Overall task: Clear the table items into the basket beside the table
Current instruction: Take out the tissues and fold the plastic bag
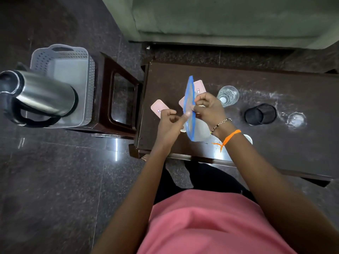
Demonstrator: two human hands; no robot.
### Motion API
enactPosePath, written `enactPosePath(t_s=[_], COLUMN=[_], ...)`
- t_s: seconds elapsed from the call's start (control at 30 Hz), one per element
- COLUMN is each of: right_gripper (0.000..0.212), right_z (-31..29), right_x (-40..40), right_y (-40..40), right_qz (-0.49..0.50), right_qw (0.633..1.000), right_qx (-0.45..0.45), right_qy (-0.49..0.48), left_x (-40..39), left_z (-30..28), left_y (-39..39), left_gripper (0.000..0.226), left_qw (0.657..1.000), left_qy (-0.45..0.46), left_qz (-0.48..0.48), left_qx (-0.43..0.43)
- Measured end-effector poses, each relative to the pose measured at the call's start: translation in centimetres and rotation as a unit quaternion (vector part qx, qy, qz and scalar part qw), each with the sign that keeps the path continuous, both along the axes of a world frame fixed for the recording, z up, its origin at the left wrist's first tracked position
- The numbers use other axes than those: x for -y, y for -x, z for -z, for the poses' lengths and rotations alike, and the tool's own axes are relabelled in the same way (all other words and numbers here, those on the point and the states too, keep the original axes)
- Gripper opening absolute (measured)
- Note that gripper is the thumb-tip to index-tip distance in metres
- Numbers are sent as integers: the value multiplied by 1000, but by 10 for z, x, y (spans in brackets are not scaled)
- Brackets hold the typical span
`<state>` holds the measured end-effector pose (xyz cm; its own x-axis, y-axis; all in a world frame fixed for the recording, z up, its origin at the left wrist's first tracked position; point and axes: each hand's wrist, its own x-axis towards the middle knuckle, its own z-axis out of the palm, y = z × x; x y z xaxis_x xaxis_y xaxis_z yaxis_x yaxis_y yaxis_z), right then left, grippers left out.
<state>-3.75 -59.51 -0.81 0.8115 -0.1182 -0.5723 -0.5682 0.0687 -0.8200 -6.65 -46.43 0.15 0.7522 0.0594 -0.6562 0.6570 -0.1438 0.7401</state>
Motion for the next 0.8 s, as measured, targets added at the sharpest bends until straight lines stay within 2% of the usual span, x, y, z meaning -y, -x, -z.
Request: enactPosePath(t_s=[0.1,0.13,0.2,0.23,0.3,0.37,0.4,0.47,0.53,0.63,0.73,0.8], right_gripper=[37,38,33,27,25,31,32,31,31,25,25,28], right_z=[-5,-6,-11,-14,-19,-25,-27,-31,-31,-23,-8,-1], right_x=[3,4,9,12,18,19,17,12,5,-2,2,6], right_y=[4,4,4,5,7,10,10,9,6,0,-8,-11], right_qz=[-36,-36,-58,-87,-140,-179,-193,-217,-236,-259,-209,-183], right_qw=[997,994,975,948,867,808,799,816,862,914,948,954], right_qx=[44,62,115,140,153,149,156,169,152,51,-60,-110], right_qy=[52,78,182,272,452,541,548,509,422,307,234,209], left_x=[5,5,4,2,-1,-3,-2,2,9,17,25,28], left_z=[1,2,3,2,1,1,0,-1,-1,-3,-4,-5], left_y=[1,2,3,3,2,1,1,0,0,2,7,11], left_gripper=[14,16,13,12,17,21,20,15,11,10,7,5], left_qw=[998,997,995,993,988,984,982,982,979,969,957,950], left_qy=[-44,-58,-90,-104,-122,-135,-137,-128,-121,-109,-91,-89], left_qz=[41,36,1,-26,-67,-57,-41,-11,20,74,107,122], left_qx=[12,21,36,46,72,105,119,141,163,211,254,275])
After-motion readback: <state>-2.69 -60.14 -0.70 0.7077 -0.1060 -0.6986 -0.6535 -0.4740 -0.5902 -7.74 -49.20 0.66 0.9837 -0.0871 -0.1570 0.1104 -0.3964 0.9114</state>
